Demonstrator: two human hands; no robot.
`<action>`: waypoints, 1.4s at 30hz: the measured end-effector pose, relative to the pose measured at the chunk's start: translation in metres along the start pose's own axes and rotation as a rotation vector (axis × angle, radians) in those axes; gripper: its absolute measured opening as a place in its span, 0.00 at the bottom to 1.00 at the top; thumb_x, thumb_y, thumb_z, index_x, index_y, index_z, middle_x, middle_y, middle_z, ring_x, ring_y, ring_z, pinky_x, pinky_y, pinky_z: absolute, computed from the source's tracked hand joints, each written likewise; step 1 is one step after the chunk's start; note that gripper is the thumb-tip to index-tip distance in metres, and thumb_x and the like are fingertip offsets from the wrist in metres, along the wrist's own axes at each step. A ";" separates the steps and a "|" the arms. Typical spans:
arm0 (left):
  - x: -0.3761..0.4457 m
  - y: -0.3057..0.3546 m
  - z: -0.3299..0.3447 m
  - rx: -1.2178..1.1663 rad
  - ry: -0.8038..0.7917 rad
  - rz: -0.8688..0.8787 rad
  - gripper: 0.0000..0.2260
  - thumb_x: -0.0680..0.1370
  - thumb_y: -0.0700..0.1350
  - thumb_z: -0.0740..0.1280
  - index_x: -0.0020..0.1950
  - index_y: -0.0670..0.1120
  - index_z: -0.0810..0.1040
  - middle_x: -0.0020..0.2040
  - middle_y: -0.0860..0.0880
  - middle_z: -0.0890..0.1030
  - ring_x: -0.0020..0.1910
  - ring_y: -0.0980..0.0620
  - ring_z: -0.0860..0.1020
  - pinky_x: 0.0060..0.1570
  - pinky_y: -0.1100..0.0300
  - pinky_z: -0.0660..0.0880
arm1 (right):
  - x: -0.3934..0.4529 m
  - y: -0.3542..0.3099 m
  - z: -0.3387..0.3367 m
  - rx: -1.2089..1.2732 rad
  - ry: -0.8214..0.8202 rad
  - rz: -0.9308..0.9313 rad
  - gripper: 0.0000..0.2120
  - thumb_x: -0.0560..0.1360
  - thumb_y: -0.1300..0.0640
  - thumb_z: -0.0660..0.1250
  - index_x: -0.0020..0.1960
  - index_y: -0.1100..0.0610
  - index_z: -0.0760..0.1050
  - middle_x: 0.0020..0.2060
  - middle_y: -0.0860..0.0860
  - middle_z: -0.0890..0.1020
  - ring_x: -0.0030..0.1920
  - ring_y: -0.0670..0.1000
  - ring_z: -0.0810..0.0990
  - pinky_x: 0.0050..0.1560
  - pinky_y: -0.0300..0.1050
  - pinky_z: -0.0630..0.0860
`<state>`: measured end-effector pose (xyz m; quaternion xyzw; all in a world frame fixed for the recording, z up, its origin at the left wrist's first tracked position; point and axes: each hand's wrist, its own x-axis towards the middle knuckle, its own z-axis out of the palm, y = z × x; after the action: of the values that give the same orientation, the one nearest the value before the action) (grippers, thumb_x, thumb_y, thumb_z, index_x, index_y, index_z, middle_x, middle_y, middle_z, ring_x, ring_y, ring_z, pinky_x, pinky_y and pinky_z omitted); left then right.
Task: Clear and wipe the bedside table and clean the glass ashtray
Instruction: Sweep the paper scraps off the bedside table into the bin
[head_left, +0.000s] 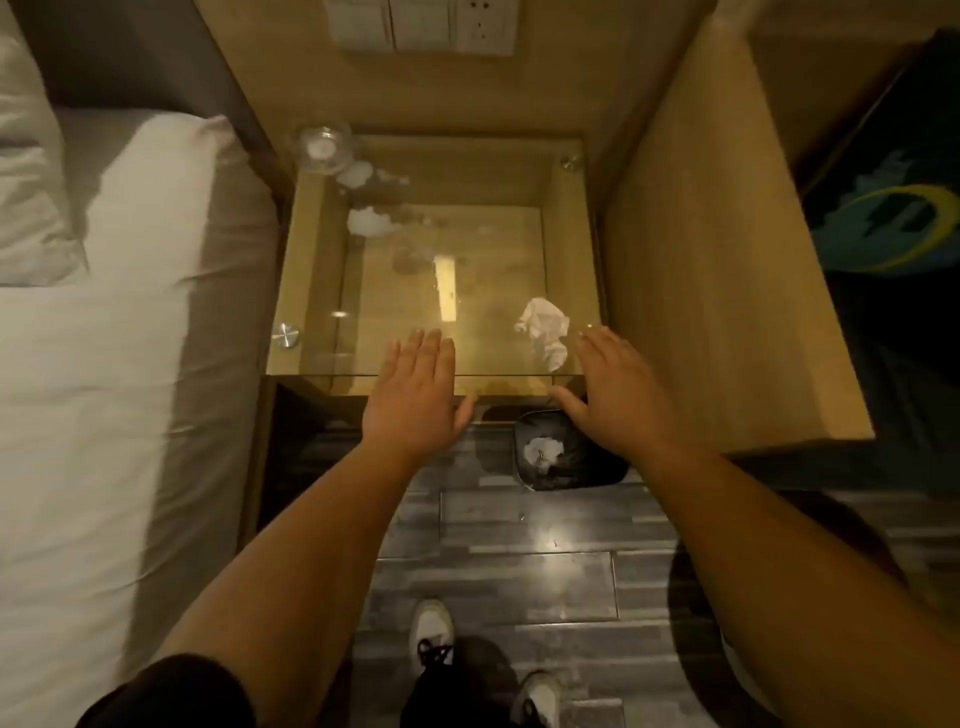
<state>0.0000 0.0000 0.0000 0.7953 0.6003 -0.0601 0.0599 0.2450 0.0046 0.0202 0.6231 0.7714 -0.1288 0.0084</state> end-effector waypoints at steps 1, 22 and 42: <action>0.007 -0.002 0.009 0.009 -0.018 0.001 0.34 0.78 0.64 0.45 0.76 0.42 0.52 0.76 0.40 0.58 0.75 0.42 0.53 0.73 0.45 0.47 | 0.006 0.002 0.009 0.007 -0.006 0.011 0.34 0.76 0.38 0.60 0.74 0.58 0.60 0.73 0.57 0.64 0.74 0.56 0.58 0.73 0.50 0.54; 0.104 -0.008 0.108 -0.109 0.086 -0.155 0.31 0.80 0.58 0.45 0.75 0.38 0.56 0.76 0.37 0.56 0.76 0.40 0.51 0.73 0.43 0.50 | 0.117 0.036 0.087 0.007 0.075 -0.139 0.24 0.75 0.53 0.63 0.70 0.55 0.68 0.57 0.60 0.75 0.55 0.61 0.72 0.52 0.52 0.71; 0.104 -0.007 0.115 -0.087 0.135 -0.155 0.30 0.80 0.58 0.46 0.75 0.38 0.56 0.76 0.37 0.57 0.76 0.40 0.52 0.73 0.44 0.51 | -0.023 0.052 0.169 0.315 -0.082 0.193 0.10 0.76 0.62 0.66 0.56 0.61 0.79 0.50 0.59 0.76 0.47 0.58 0.77 0.46 0.41 0.68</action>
<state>0.0189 0.0814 -0.1311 0.7455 0.6646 0.0153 0.0488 0.2756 -0.0428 -0.1494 0.6822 0.6772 -0.2721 -0.0456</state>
